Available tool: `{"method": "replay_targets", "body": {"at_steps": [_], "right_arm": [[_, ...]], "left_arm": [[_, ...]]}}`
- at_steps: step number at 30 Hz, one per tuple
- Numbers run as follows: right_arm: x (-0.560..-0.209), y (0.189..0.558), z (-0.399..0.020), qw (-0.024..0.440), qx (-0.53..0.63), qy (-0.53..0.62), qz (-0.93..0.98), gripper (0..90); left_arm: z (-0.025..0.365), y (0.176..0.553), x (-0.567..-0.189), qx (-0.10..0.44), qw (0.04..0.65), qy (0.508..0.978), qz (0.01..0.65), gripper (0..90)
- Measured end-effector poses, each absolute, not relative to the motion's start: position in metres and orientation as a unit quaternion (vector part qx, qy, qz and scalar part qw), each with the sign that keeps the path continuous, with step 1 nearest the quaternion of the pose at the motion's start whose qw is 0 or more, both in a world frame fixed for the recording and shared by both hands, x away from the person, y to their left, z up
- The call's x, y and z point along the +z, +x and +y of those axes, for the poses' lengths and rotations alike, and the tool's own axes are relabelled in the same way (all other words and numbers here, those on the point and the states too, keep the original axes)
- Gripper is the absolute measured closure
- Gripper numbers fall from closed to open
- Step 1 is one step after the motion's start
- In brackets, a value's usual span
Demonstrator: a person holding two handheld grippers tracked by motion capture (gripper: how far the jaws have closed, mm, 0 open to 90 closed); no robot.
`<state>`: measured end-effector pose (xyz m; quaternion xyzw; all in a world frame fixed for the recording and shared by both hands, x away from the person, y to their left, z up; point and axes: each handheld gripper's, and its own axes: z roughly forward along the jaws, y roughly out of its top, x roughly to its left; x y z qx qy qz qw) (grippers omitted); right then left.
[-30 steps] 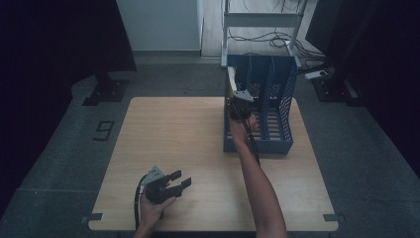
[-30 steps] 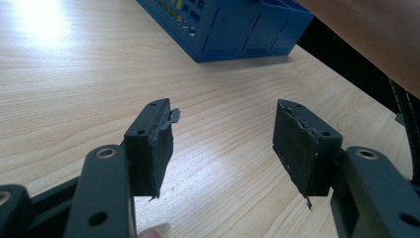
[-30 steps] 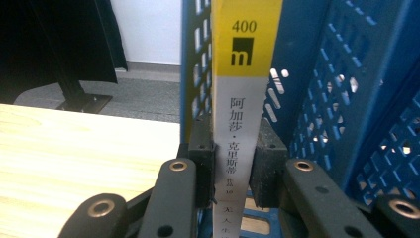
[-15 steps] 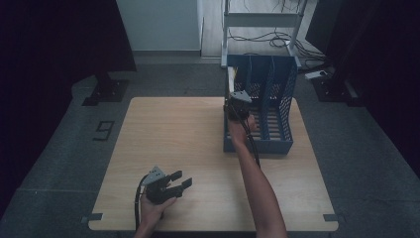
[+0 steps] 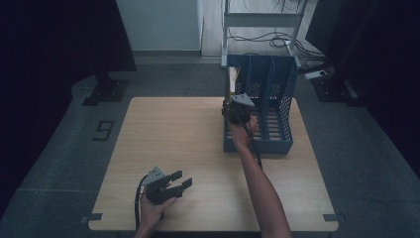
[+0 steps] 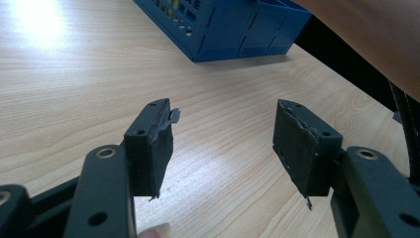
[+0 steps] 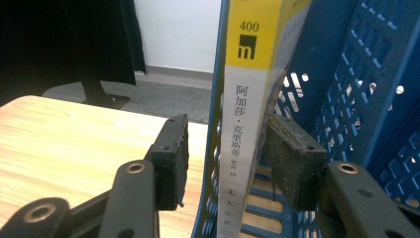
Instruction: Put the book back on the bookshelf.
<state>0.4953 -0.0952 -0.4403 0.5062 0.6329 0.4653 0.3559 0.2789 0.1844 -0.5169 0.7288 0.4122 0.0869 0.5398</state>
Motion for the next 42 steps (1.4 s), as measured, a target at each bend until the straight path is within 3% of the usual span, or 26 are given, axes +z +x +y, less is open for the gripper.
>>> {"method": "replay_targets", "body": {"at_steps": [42], "right_arm": [[-0.445, 0.408, -0.149, 0.325, 0.515, 0.451, 0.653, 47.3]], "left_arm": [[0.184, 0.277, -0.516, 0.094, 0.534, 0.733, 0.411, 40.4]]}}
